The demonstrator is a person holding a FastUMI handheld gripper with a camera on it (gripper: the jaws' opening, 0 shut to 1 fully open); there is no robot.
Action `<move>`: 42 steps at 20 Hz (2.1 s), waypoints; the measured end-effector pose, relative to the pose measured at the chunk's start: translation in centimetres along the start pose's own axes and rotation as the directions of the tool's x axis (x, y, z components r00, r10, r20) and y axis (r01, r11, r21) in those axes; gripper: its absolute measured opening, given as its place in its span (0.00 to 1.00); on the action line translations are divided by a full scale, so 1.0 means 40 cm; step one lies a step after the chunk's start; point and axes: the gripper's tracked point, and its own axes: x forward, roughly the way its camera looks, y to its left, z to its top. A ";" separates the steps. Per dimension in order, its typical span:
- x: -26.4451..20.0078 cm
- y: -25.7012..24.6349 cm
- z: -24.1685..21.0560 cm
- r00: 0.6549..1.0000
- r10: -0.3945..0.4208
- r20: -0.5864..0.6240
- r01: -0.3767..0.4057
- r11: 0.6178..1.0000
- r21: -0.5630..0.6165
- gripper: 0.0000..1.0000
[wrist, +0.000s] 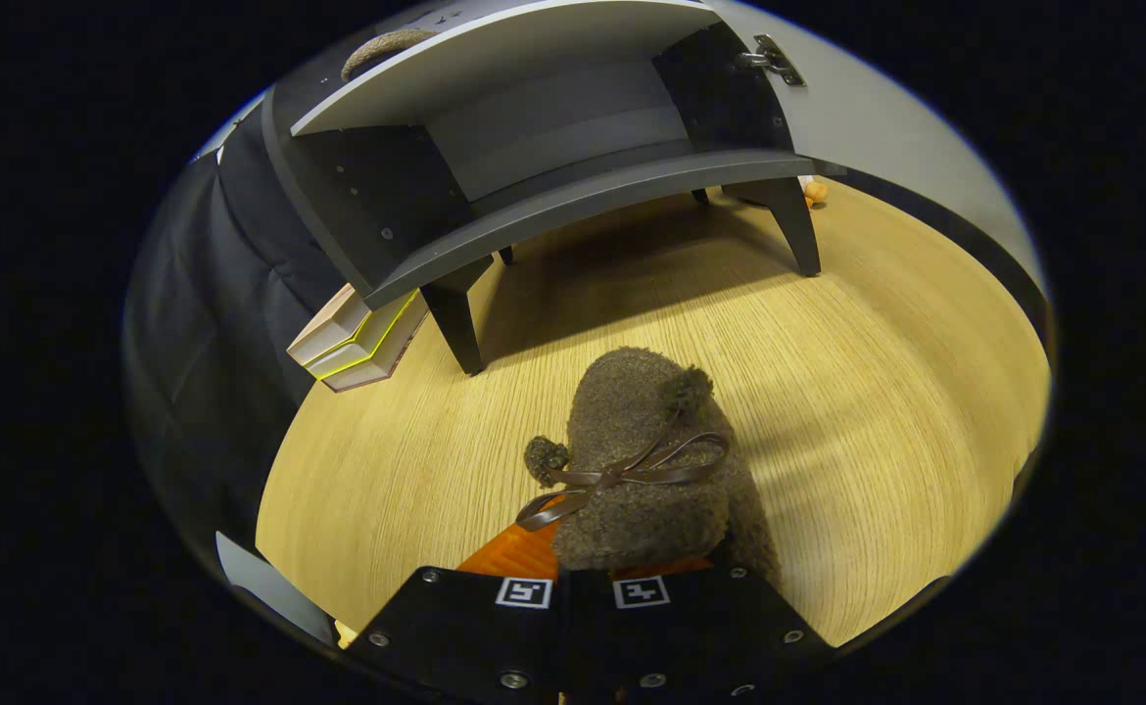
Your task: Open the shoe cabinet door, grab the shoes and put them into the shoe cabinet, then close the shoe cabinet door.
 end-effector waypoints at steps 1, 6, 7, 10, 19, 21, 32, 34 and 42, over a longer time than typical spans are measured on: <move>-0.004 -0.002 0.003 1.000 -0.011 -0.001 0.011 1.000 0.011 0.09; -0.065 0.002 0.040 0.999 -0.033 0.028 0.033 0.999 -0.005 0.08; -0.083 0.001 0.044 0.999 -0.031 0.028 0.031 0.999 0.013 0.08; -0.137 0.001 0.066 0.998 -0.031 0.056 0.030 0.999 0.021 0.08; -0.310 0.032 0.181 0.986 -0.046 0.162 0.049 0.999 -0.018 0.08; -0.351 0.048 0.220 0.981 -0.039 0.191 0.045 0.999 -0.027 0.07; -0.484 0.137 0.509 0.939 -0.003 0.343 0.053 0.989 -0.137 0.07; -0.495 0.139 0.561 0.932 -0.005 0.364 0.066 0.986 -0.156 0.07; -0.512 0.142 0.771 0.904 -0.007 0.427 0.106 0.972 -0.208 0.07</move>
